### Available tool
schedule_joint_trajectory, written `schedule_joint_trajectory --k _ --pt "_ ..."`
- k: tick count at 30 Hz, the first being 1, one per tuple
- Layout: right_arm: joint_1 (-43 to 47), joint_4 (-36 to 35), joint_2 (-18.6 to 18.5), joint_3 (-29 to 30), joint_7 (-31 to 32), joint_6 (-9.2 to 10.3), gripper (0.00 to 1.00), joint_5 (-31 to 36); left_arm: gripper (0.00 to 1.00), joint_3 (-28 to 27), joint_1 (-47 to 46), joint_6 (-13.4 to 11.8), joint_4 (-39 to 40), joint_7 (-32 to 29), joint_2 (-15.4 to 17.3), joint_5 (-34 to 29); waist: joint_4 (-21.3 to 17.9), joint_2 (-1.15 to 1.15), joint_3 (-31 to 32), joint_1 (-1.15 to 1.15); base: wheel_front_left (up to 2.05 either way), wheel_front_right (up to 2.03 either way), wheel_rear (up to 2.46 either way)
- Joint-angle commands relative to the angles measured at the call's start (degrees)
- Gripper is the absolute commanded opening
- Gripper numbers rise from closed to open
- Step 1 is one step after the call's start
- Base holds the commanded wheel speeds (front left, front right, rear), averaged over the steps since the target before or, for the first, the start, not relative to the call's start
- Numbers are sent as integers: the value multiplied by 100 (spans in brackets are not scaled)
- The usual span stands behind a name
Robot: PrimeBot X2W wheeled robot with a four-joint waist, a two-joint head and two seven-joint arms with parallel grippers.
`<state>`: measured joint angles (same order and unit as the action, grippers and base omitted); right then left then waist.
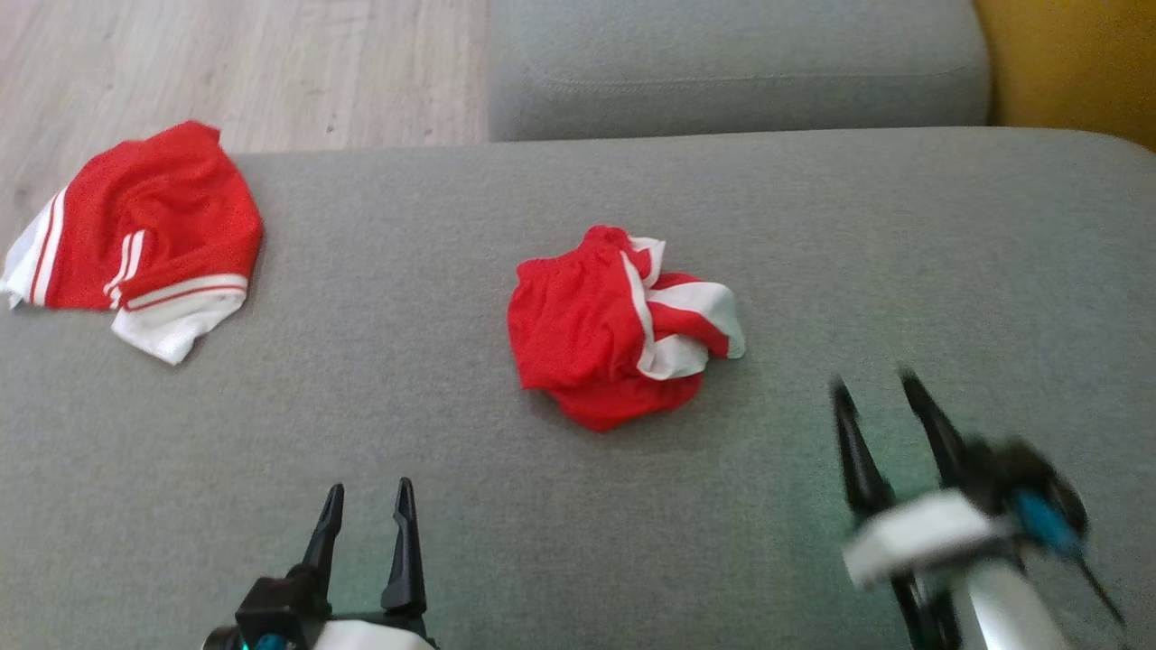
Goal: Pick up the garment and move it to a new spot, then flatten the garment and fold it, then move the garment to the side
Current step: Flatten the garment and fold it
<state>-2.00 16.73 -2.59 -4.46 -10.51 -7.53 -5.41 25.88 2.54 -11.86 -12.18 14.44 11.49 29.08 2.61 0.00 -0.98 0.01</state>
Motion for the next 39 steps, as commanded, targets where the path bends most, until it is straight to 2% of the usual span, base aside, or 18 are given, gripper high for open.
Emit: schedule_joint_trajectory --k 1,6,13,19,20,21,22,23,24,25,32,39 --pt "-670 -279 -29 -310 158 4 100 36 100 -180 -308 -42 207 39 64 -79 100 0 -91 -1 0 0 0" --pt "-1378 -163 -29 -700 705 4 100 33 100 -151 -401 -39 223 40 45 -115 318 0 -236 -1 0 0 0" --pt "-2250 565 -29 -1174 1683 4 100 -119 100 -70 -583 22 207 46 -72 -173 866 0 -553 -1 0 0 0" --pt "-2621 1182 -29 -1247 1947 4 100 -191 100 -53 -656 71 127 51 -165 -217 1256 0 -748 -1 0 0 0" --pt "-2663 1277 -29 -1253 1958 4 97 -204 100 -50 -664 81 110 52 -178 -228 1302 0 -760 -1 0 0 0" --pt "-2699 1377 -29 -1235 1976 4 78 -195 100 -44 -670 94 94 52 -192 -239 1354 0 -767 -1 0 0 0" --pt "-2735 1461 -29 -1219 1974 4 64 -185 100 -41 -673 107 77 53 -205 -247 1396 0 -768 -1 0 0 0" --pt "-2770 1525 -29 -1201 1943 4 44 -177 100 -37 -676 120 57 53 -218 -256 1439 0 -762 -1 0 0 0" --pt "-2810 1560 -29 -1208 1870 4 31 -158 100 -35 -680 131 38 53 -231 -267 1483 0 -753 -1 0 0 0" --pt "-2844 1590 -29 -1225 1798 4 0 -162 100 -38 -678 139 25 54 -241 -278 1515 0 -738 -1 0 0 0" --pt "-2940 1583 -29 -1858 1536 4 0 -247 100 -61 -595 176 -37 55 -264 -336 1650 0 -562 -1 0 0 0" --pt "-2778 1403 -29 -2993 1909 4 0 -249 100 -97 -527 179 -6 55 -261 -364 1632 0 -531 -1 0 0 0"
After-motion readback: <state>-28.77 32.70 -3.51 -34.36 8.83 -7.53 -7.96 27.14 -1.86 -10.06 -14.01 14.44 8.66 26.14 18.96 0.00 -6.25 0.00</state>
